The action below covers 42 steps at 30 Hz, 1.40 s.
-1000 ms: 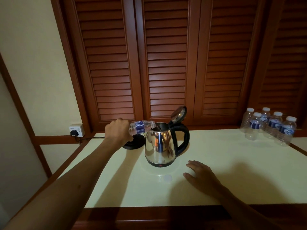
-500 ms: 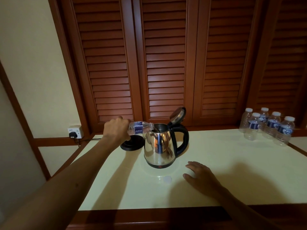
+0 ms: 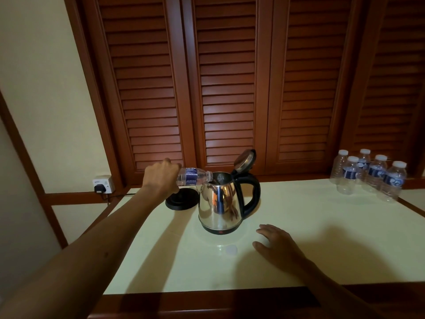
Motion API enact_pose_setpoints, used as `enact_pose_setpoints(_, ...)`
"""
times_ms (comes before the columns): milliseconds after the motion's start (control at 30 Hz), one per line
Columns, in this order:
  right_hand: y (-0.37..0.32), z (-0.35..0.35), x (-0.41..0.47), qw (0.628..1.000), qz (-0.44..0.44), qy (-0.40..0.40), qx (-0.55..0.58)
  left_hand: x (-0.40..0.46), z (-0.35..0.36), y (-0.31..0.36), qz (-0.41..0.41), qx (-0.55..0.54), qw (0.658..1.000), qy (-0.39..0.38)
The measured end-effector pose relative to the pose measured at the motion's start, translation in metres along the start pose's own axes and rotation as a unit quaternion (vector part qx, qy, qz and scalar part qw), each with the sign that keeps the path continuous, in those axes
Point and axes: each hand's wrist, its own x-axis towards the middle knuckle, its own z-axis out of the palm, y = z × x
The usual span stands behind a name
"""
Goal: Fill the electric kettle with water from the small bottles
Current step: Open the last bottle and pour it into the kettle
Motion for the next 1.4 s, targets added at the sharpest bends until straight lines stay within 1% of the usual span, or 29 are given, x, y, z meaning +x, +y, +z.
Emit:
enact_pose_setpoints(400,0.000,-0.001,0.000,1.000,0.004,-0.004,0.004,0.004,-0.006,0.000,0.025,0.028,0.999,0.019)
enact_pose_setpoints(700,-0.004,-0.003,-0.001,1.000,0.007,-0.001,0.006,0.012,-0.010,0.003,0.059,0.060,0.996,0.038)
enact_pose_setpoints(1100,-0.003,-0.004,-0.002,1.000,0.001,-0.006,0.008,0.019,-0.021,0.011,0.092,0.057,0.992,0.059)
enact_pose_setpoints(1233,-0.004,-0.005,-0.001,1.000,0.002,0.002,0.001,0.020,-0.030,0.015,0.117,0.081,0.988,0.059)
enact_pose_setpoints(1400,-0.004,-0.006,-0.002,1.000,0.002,0.003,0.004,0.023,-0.041,0.020,0.160,0.133,0.974,0.086)
